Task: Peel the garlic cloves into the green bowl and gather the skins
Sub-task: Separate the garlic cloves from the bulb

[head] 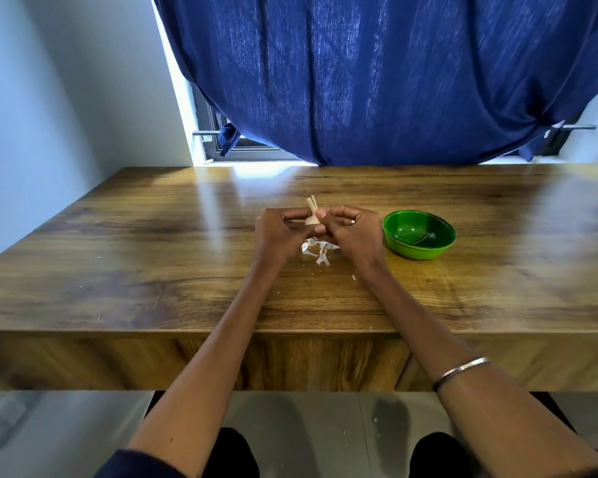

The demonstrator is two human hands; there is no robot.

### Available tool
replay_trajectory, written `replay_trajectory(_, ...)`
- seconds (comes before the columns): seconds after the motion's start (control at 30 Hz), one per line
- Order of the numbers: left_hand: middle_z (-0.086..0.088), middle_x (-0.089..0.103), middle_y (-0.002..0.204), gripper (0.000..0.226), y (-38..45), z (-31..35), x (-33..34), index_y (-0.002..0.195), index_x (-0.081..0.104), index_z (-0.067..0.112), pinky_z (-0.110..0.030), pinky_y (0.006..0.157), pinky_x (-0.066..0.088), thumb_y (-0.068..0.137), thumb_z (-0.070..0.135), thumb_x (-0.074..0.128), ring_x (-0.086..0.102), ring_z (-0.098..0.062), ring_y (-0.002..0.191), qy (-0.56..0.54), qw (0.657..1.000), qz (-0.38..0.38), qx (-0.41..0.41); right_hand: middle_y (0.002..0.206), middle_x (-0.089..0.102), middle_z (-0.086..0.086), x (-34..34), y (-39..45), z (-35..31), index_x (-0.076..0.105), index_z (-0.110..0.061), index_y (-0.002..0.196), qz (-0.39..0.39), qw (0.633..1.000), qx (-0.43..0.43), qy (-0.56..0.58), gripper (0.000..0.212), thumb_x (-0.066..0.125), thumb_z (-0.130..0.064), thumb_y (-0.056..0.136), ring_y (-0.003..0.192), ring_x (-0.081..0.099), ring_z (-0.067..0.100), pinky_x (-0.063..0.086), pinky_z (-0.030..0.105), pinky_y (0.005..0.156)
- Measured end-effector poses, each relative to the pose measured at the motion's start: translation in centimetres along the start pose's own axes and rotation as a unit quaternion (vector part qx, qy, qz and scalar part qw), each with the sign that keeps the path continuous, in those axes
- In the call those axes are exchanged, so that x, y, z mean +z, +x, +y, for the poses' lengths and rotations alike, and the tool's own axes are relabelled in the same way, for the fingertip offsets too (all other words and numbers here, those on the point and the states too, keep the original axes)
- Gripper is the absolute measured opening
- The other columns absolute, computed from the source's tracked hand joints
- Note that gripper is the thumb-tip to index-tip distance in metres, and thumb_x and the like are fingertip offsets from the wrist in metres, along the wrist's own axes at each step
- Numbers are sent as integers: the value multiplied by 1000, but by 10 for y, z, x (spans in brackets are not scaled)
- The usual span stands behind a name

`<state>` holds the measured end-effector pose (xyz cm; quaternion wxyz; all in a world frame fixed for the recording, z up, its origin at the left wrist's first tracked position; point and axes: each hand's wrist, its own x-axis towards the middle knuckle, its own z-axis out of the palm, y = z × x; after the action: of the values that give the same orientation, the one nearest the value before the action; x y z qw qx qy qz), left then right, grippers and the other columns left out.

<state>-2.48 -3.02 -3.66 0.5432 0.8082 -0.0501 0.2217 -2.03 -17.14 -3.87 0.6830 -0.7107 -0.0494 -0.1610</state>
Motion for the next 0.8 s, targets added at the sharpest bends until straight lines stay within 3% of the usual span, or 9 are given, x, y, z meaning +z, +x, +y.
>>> replay_trajectory(0.13, 3, 78, 94, 40, -1, 1, -1, 99, 80, 16, -26, 73, 62, 66, 30, 97, 74, -5, 76, 14, 999, 26, -15, 80, 78, 5, 2, 2, 2, 79, -13, 90, 22, 1000, 0, -8, 12, 85, -18, 81, 70, 76, 15, 63, 31, 64)
replay_trajectory(0.3, 8, 75, 88, 40, 3, 2, -3, 95, 78, 16, -20, 71, 56, 67, 38, 95, 70, -1, 81, -7, 997, 69, -45, 77, 76, 5, -1, 2, 6, 76, -3, 93, 19, 999, -17, -25, 11, 80, -9, 85, 65, 75, 13, 59, 21, 57)
replay_trajectory(0.43, 9, 73, 89, 43, 2, 2, -5, 102, 78, 15, -18, 69, 57, 67, 34, 95, 69, 2, 79, -26, 997, 55, -49, 90, 78, 5, 3, 1, 7, 76, -11, 106, -16, 999, -42, -29, 14, 65, -15, 98, 74, 76, 13, 62, 28, 68)
replay_trajectory(0.57, 3, 77, 92, 44, 1, 1, -4, 108, 79, 10, -20, 69, 59, 68, 18, 95, 73, 0, 72, -70, 995, 34, -63, 96, 78, 3, 1, -1, 5, 76, -9, 112, -50, 996, -54, -39, 22, 74, -17, 92, 80, 76, 11, 62, 28, 73)
replay_trajectory(0.67, -5, 79, 98, 45, 3, -4, -4, 108, 79, 11, -33, 77, 63, 67, 18, 96, 77, -13, 82, -88, 993, 18, -71, 93, 78, 3, -2, -2, 3, 78, -7, 109, -30, 997, -48, -44, 24, 79, -13, 86, 75, 74, 1, 55, 13, 64)
replay_trajectory(0.8, -9, 79, 101, 42, 4, -7, -4, 103, 79, 8, -39, 82, 64, 65, 14, 95, 78, -17, 87, -89, 993, 13, -74, 90, 77, 13, -5, -2, -1, 76, 1, 106, -18, 999, 26, 14, 24, 80, -6, 84, 68, 75, 10, 56, 16, 57)
